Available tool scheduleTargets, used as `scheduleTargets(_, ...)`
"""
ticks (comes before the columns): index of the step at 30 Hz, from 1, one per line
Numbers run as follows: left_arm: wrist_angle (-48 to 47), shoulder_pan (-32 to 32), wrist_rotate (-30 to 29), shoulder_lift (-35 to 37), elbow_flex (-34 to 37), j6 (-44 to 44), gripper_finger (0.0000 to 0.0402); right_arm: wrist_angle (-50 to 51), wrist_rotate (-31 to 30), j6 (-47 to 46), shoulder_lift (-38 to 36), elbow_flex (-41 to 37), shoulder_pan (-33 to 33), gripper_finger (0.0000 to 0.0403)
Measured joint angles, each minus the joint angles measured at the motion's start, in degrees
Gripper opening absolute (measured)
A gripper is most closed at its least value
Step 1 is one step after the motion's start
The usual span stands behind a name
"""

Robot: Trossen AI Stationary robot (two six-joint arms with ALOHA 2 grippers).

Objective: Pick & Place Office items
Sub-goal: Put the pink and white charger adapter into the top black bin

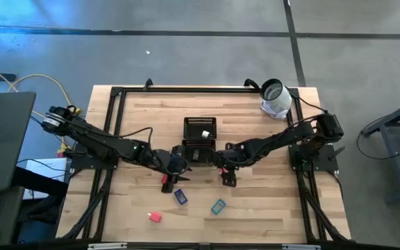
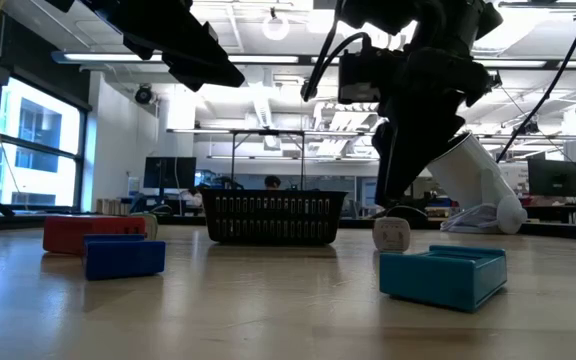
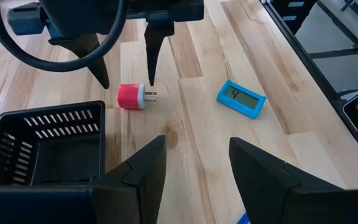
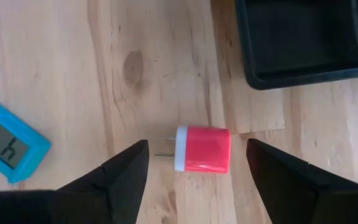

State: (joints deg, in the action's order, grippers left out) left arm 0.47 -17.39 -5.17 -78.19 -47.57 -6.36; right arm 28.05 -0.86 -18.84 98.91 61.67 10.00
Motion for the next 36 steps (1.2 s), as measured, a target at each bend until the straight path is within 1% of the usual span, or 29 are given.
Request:
scheduleTargets(4,0.0,0.0,0.0,0.0,0.0,-0.1,0.0171,0.07,-1.77,-0.91,0.0,0.0,0.0,0.0259)
scheduleTargets(11,0.0,0.0,-0.02,0.0,0.0,-0.1,0.0171,1.66,-1.77,-2.12,0.0,0.0,0.0,0.0259)
scheduleTargets(20,0.0,0.0,-0.01,0.0,0.0,-0.11,0.0171,0.15,0.8,-3.07,0.0,-0.85,-0.02,0.0259)
scheduleTargets(31,0.0,0.0,-0.02,0.0,0.02,-0.93,0.0171,-2.46,1.09,-3.77,0.0,-2.41,0.0,0.0258)
scheduleTargets(36,-0.03,0.0,-0.02,0.0,0.02,-0.93,0.0171,-3.72,1.19,-3.66,1.09,-2.53,-0.04,0.0258)
